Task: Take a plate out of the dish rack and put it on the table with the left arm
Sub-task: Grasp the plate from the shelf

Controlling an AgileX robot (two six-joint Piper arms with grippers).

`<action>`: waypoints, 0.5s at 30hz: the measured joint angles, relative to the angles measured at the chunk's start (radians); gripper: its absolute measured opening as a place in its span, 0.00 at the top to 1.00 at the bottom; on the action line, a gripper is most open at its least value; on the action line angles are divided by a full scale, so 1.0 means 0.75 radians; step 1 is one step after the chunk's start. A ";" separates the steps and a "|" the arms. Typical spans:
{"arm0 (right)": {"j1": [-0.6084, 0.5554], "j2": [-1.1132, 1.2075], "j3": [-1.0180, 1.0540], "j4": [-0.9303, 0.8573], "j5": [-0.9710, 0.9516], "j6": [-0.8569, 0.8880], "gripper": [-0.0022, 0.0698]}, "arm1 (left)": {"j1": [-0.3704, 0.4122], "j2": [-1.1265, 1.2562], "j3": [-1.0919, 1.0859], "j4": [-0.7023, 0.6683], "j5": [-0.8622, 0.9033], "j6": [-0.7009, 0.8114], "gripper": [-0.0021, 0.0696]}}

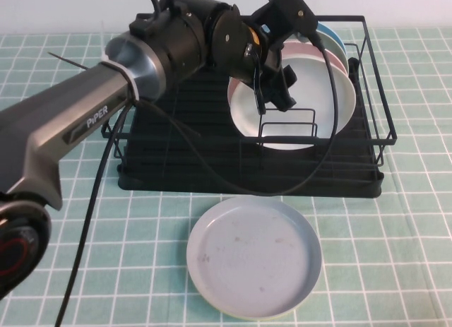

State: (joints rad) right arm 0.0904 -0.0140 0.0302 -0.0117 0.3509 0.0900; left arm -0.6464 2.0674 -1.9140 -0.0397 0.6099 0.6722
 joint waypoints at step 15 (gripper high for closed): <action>0.000 0.000 0.000 0.000 0.000 0.000 1.00 | -0.003 -0.112 0.000 0.236 0.126 -0.033 0.87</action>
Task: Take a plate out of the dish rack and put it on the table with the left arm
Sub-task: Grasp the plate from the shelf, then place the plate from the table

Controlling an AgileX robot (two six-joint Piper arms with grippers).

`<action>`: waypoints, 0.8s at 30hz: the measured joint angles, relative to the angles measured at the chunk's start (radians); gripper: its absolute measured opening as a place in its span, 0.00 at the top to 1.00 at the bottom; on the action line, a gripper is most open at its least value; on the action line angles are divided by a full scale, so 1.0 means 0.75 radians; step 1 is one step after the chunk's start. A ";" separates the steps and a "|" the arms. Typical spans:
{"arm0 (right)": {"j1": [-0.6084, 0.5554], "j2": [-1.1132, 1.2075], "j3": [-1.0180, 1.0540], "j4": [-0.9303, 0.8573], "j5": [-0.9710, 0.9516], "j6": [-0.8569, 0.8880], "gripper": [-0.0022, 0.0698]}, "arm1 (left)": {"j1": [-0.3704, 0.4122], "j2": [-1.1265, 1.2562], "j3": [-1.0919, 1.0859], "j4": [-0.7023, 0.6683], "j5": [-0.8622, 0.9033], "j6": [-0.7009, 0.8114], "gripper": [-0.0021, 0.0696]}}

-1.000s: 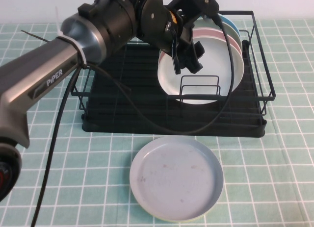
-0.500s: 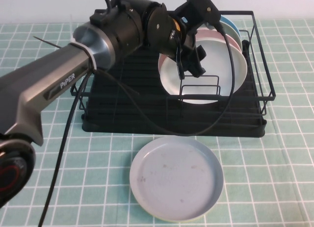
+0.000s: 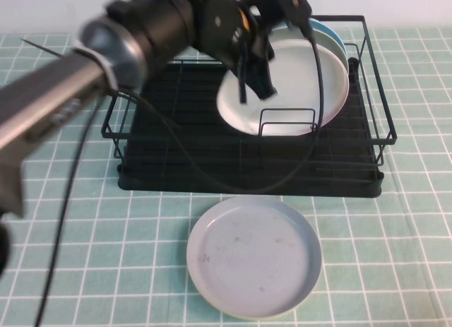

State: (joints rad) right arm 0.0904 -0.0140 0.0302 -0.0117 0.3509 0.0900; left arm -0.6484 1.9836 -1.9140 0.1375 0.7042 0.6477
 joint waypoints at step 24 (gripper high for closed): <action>0.000 0.000 0.000 0.000 0.000 0.000 1.00 | 0.218 -0.742 0.664 -0.950 0.445 -0.207 0.88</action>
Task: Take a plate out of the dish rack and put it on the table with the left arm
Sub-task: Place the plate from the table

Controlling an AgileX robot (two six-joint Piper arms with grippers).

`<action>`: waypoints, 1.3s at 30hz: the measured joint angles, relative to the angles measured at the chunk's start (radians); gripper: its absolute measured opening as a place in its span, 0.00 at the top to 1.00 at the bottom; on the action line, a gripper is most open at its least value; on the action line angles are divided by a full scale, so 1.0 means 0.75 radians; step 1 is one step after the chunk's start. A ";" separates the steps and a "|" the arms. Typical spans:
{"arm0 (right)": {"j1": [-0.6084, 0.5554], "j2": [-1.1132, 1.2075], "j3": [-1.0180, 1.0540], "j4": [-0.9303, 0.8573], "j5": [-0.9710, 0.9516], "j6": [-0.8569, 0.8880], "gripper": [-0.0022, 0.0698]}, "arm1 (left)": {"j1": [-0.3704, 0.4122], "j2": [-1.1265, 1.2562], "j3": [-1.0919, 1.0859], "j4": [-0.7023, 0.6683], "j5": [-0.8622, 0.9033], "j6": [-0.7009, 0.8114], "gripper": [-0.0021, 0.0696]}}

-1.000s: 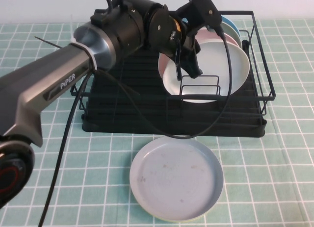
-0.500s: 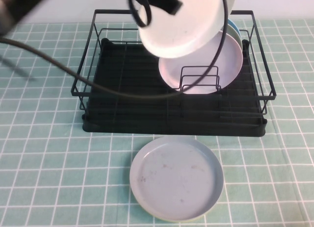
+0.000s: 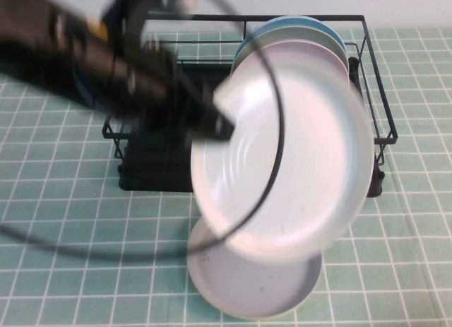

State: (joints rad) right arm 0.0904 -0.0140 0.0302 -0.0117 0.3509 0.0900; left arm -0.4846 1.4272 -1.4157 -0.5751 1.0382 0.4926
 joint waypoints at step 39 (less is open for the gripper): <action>0.000 0.000 0.000 0.000 0.000 0.000 1.00 | 0.007 0.106 0.870 -0.653 -0.708 0.693 0.28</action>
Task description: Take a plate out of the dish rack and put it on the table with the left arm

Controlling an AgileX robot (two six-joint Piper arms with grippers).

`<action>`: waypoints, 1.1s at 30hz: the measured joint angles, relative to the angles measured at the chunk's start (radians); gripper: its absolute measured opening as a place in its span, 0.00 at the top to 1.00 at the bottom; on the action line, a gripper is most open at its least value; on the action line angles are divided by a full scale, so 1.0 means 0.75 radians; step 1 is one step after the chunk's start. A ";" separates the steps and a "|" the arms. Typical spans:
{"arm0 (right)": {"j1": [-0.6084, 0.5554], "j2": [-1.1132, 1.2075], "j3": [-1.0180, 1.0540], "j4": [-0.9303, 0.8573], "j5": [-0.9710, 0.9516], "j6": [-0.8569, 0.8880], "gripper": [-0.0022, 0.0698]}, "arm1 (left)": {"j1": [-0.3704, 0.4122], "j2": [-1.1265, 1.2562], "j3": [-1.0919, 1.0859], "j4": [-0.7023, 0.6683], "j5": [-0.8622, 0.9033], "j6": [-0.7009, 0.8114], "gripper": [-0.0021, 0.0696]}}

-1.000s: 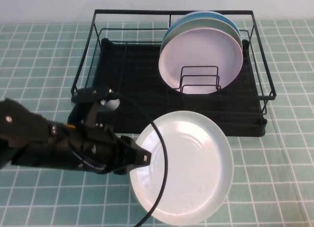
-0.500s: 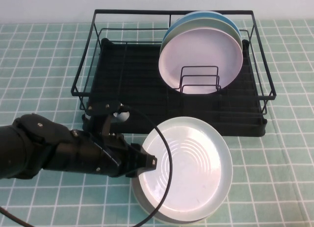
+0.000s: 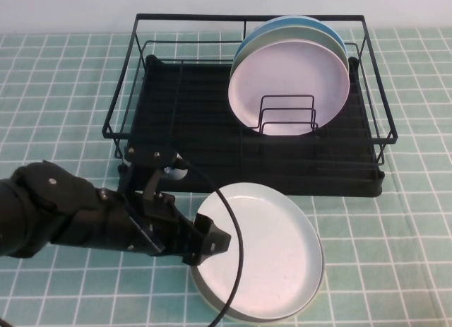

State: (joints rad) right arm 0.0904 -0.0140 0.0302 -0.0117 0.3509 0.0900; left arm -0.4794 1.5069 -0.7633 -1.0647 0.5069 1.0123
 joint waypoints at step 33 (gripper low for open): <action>0.000 0.000 0.000 0.000 0.000 0.000 1.00 | 0.000 -1.160 0.274 1.196 -0.113 -1.000 0.97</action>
State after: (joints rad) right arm 0.0904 -0.0140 0.0302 -0.0117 0.3509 0.0900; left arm -0.4794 0.6369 -0.5576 -0.1678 0.4218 0.2623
